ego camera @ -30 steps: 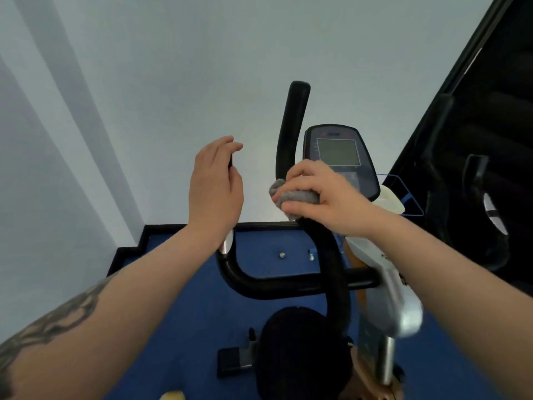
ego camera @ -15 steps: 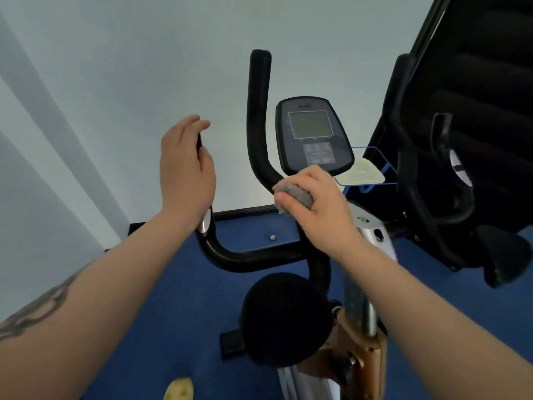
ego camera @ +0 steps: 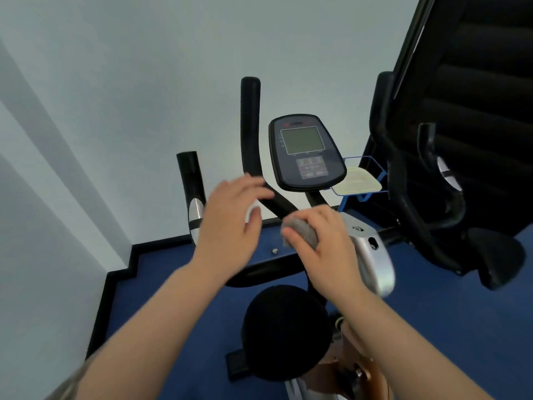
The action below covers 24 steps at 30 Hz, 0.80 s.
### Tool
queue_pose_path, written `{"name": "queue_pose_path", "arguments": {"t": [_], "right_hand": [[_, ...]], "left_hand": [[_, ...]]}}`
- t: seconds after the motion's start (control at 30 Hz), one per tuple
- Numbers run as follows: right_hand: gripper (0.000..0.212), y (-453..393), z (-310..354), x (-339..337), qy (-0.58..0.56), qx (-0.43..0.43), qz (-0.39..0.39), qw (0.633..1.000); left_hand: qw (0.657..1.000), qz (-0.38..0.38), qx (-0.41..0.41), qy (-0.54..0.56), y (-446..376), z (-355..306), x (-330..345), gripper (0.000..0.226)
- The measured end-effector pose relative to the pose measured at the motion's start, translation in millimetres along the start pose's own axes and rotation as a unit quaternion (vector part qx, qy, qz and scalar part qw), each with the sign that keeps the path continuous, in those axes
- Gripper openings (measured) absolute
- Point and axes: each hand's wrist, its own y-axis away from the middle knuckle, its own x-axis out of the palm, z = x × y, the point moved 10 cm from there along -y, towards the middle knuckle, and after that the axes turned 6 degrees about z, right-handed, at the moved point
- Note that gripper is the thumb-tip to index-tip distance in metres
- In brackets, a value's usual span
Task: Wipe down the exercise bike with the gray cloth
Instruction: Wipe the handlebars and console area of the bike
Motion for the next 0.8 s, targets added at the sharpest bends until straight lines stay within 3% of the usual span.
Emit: {"name": "queue_pose_path", "arguments": {"t": [0.13, 0.2, 0.33, 0.43, 0.5, 0.6, 0.8], "right_hand": [[0.008, -12.7, -9.4, 1.0, -0.067, 0.028, 0.094, 0.993], [0.005, -28.6, -11.3, -5.8, -0.092, 0.059, 0.045, 0.993], [0.016, -3.2, -6.0, 0.9, -0.026, 0.051, -0.024, 0.998], [0.016, 27.7, -10.4, -6.5, -0.045, 0.024, -0.031, 0.998], [0.005, 19.8, -14.5, -14.4, -0.109, 0.022, -0.021, 0.994], [0.006, -5.6, -13.0, -26.3, -0.097, 0.025, -0.066, 0.993], [0.014, 26.8, -17.8, -4.7, -0.042, 0.019, 0.018, 0.999]], "left_hand": [[0.997, 0.077, 0.02, 0.009, 19.1, -4.7, 24.1, 0.031], [0.997, 0.081, 0.014, 0.009, 19.7, -4.6, 24.5, 0.032], [0.997, 0.066, -0.026, 0.025, 21.8, 1.8, 21.5, 0.028], [0.993, 0.091, -0.065, 0.032, 24.3, 10.4, 28.3, 0.02], [0.992, 0.105, -0.075, 0.014, 25.0, 12.6, 31.7, 0.018], [0.99, 0.112, -0.088, 0.006, 24.8, 14.6, 34.1, 0.019], [0.993, 0.068, -0.083, 0.049, 27.3, 14.0, 25.7, 0.02]]}}
